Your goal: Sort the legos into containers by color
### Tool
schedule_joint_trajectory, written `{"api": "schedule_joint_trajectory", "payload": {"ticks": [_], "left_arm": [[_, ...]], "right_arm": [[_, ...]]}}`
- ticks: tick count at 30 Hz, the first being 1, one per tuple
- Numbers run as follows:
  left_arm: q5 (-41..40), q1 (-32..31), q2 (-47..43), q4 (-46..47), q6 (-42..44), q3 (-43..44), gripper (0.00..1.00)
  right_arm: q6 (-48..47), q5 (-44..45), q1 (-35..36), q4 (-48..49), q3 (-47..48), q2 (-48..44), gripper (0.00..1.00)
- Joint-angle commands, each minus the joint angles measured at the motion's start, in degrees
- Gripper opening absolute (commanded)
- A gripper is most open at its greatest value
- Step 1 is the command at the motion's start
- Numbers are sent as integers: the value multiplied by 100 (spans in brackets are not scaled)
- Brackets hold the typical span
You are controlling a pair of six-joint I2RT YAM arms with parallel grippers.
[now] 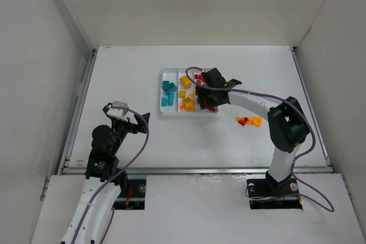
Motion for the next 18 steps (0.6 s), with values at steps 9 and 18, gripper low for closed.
{"api": "schedule_joint_trajectory", "payload": {"ticks": [9,18], "left_arm": [[80,22,-120,239,30,-12,99],[80,22,-173,292,30,-64,99]], "right_arm": [[942,262,-1177,-499,-811,-1688,80],[996,-123,-2893,-360,-2157,-2420,60]]}}
